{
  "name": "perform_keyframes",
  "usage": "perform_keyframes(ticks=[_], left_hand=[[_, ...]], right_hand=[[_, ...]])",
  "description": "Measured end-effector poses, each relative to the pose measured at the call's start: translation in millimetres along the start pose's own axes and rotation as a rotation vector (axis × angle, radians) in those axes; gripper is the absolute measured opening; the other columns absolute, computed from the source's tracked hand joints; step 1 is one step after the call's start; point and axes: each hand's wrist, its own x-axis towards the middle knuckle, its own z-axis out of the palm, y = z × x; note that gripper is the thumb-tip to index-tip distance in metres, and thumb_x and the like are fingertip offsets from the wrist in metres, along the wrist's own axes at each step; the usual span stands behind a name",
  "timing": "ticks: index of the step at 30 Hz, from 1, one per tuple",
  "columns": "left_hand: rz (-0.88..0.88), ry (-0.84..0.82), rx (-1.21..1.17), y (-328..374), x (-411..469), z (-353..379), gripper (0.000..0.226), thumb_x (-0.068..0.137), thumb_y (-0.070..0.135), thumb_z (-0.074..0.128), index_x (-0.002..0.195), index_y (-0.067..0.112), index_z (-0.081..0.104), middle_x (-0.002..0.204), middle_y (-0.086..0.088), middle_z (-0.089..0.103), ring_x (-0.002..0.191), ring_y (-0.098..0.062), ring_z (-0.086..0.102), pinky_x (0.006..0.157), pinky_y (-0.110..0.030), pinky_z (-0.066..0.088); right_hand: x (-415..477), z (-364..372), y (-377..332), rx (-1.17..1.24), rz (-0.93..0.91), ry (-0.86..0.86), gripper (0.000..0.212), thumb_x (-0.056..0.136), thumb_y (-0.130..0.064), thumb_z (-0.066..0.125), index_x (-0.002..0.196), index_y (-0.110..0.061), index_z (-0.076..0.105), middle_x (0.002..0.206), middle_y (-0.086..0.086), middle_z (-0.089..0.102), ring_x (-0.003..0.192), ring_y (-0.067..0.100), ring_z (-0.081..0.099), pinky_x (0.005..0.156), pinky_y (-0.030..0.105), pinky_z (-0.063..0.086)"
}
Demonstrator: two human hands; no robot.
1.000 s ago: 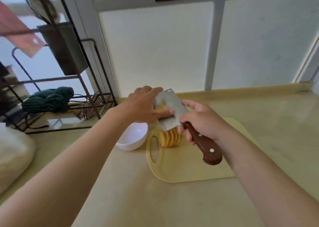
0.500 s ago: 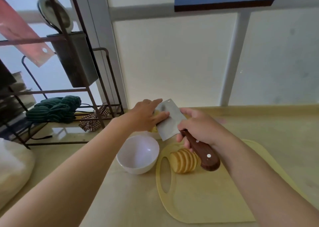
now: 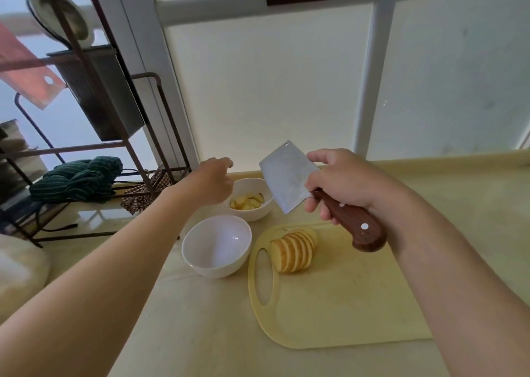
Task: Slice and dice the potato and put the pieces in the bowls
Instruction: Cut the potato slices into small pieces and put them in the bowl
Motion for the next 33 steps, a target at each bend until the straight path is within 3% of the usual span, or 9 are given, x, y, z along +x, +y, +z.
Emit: perform_keyframes(ticks=[3,8,12,17,24,28,33], left_hand=[[0.094,0.141,-0.014,27.3,-18.9,-15.6,0.037,0.098,0.025,0.049,0.134,0.019,0.053,0.134,-0.005,0.052,0.123,-0.025,0.049,0.098,-0.033,0.039],[0.381,0.327,-0.211,109.9,-75.9,-27.9,0.022,0.093,0.017,0.053,0.107,0.015,0.069,0.101,0.003,0.067,0.095,-0.014,0.061,0.086,-0.026,0.048],[0.55,0.132,-0.214,170.5,-106.3,10.9,0.017,0.091,0.018,0.055,0.096,0.016,0.071,0.087,0.007,0.069,0.084,-0.014,0.063,0.079,-0.031,0.052],[0.631,-0.123,-0.135,213.7,-113.0,80.1,0.017,0.091,0.02,0.058,0.099,0.017,0.073,0.095,0.003,0.07,0.085,-0.015,0.063,0.083,-0.034,0.052],[0.633,-0.136,-0.052,248.2,-105.1,121.9,0.031,0.094,0.028,0.058,0.122,0.018,0.066,0.107,-0.005,0.064,0.095,-0.022,0.059,0.084,-0.032,0.048],[0.669,-0.107,-0.021,262.4,-104.1,130.9,0.02,0.091,0.024,0.058,0.094,0.011,0.073,0.092,-0.011,0.063,0.084,-0.025,0.057,0.08,-0.04,0.049],[0.675,-0.098,0.01,261.0,-105.7,130.1,0.016,0.093,0.027,0.057,0.096,0.015,0.068,0.097,-0.003,0.056,0.086,-0.021,0.054,0.08,-0.039,0.049]], right_hand=[[-5.2,-14.4,-4.8,-0.017,-0.021,0.06,0.064,0.095,-0.002,0.051,0.152,-0.03,0.042,0.073,0.013,0.076,0.045,0.016,0.061,0.043,0.027,0.049],[-34.1,-71.3,-2.6,-0.006,-0.062,0.235,0.063,0.095,-0.003,0.053,0.152,-0.03,0.045,0.067,0.01,0.075,0.043,0.018,0.059,0.041,0.027,0.048],[-66.4,-103.0,36.0,-0.032,-0.017,0.347,0.065,0.093,-0.002,0.053,0.149,-0.036,0.047,0.071,0.013,0.075,0.044,0.018,0.059,0.042,0.029,0.049],[-92.0,-126.6,107.7,0.203,0.029,0.375,0.061,0.097,0.0,0.054,0.148,-0.031,0.05,0.067,0.014,0.067,0.042,0.021,0.051,0.041,0.027,0.043],[-87.1,-140.7,138.1,0.294,0.015,0.486,0.07,0.093,0.0,0.052,0.155,-0.032,0.044,0.063,0.007,0.069,0.044,0.02,0.056,0.042,0.029,0.047],[-89.1,-142.5,142.5,0.344,0.032,0.521,0.074,0.092,0.001,0.049,0.157,-0.033,0.04,0.063,0.009,0.068,0.043,0.02,0.055,0.041,0.029,0.046],[-90.2,-141.2,143.2,0.335,0.031,0.5,0.075,0.092,0.001,0.049,0.157,-0.033,0.04,0.062,0.007,0.068,0.043,0.019,0.057,0.041,0.029,0.047]])
